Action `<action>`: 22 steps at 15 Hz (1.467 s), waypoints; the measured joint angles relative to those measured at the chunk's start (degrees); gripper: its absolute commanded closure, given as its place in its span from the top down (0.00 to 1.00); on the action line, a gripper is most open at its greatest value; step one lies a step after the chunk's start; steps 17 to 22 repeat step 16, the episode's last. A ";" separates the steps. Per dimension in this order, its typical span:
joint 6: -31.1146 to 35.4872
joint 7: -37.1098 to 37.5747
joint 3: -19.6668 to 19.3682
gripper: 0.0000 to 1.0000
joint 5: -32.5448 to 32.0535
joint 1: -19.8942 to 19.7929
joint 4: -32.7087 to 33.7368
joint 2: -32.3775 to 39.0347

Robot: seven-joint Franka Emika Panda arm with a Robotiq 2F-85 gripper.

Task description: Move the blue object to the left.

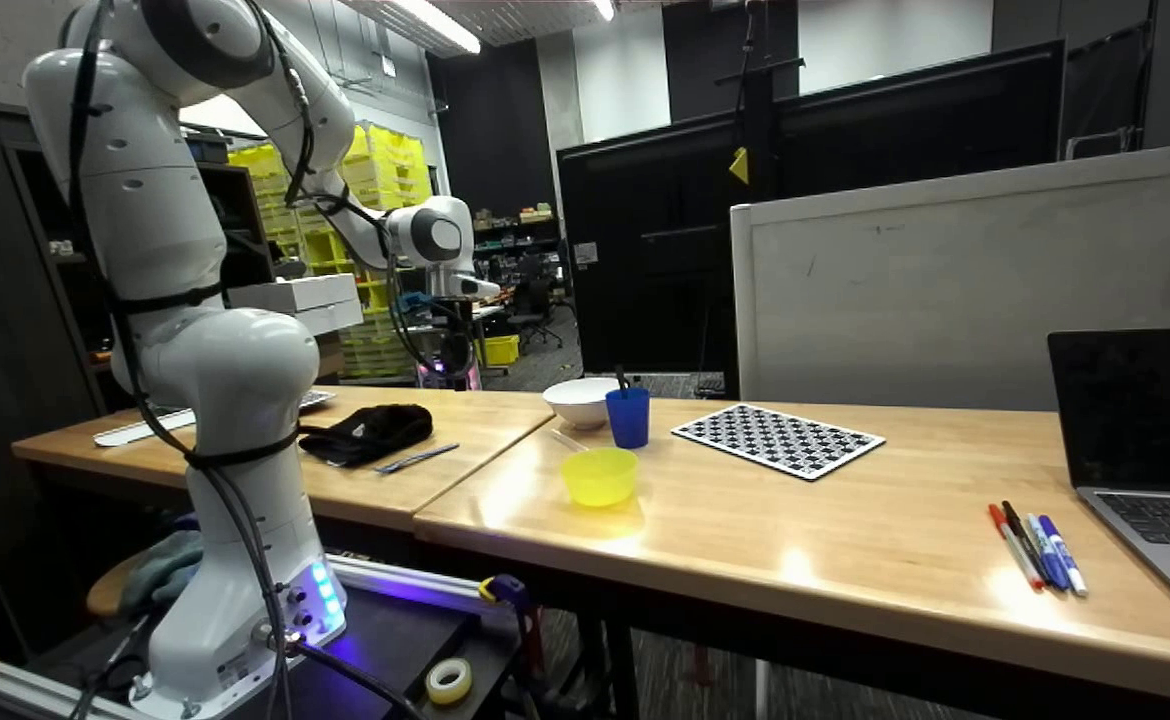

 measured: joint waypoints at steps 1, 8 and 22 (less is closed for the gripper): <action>-0.06 0.18 -0.70 1.00 -0.67 -1.14 -0.34 -1.08; 5.22 -3.37 -6.21 1.00 -18.25 -10.80 -1.91 -5.68; 22.03 -21.30 -17.15 1.00 -18.61 -18.73 -2.76 -3.87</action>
